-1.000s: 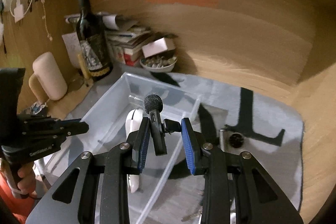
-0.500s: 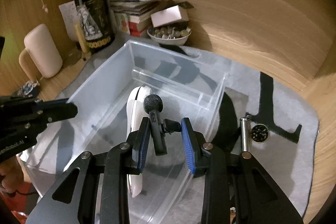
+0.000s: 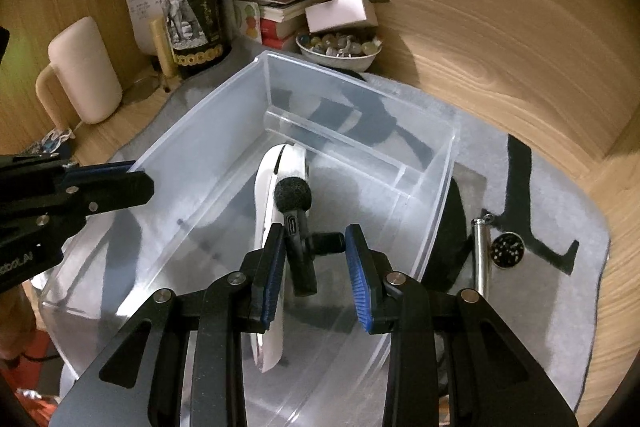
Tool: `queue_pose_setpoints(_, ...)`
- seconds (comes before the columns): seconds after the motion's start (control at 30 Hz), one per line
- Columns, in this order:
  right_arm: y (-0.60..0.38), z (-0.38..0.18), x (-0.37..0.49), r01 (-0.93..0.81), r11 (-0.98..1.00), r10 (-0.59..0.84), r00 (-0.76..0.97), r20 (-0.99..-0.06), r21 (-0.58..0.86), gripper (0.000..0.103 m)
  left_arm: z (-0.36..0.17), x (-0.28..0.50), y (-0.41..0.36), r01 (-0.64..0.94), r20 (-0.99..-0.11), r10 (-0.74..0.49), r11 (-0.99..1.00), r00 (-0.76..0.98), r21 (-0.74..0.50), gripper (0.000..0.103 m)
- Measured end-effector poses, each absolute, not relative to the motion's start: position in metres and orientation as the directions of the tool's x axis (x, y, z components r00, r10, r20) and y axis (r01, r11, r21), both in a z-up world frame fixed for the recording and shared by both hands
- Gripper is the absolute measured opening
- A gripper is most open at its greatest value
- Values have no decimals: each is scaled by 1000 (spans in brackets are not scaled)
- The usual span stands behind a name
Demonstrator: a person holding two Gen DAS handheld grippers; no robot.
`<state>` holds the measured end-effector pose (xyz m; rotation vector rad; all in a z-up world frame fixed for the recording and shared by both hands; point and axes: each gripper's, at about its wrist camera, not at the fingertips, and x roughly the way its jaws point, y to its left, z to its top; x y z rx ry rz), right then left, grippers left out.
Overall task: Organize rigid objects
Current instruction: 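Carry the black microphone into the clear box and release it, then return the right tool to the mat and grasp the white plug adapter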
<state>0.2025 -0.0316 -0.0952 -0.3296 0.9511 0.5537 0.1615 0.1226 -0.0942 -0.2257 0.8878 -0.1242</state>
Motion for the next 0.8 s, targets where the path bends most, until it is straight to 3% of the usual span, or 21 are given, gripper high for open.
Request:
queue_pose_setpoints(0.5, -53, -52, 179, -547, 836, 338, 575, -745, -43, 69, -94, 161, 123, 15, -753, -201, 969, 626, -246, 10)
queue_pose_setpoints(0.7, -80, -40, 170, -479, 876, 302, 638, -709, -57, 81, -94, 161, 123, 14, -752, -202, 969, 627, -248, 10)
queue_pose_setpoints(0.8, -103, -38, 166, -422, 906, 277, 658, -701, -39, 81, -95, 161, 122, 15, -752, -203, 968, 627, -249, 10)
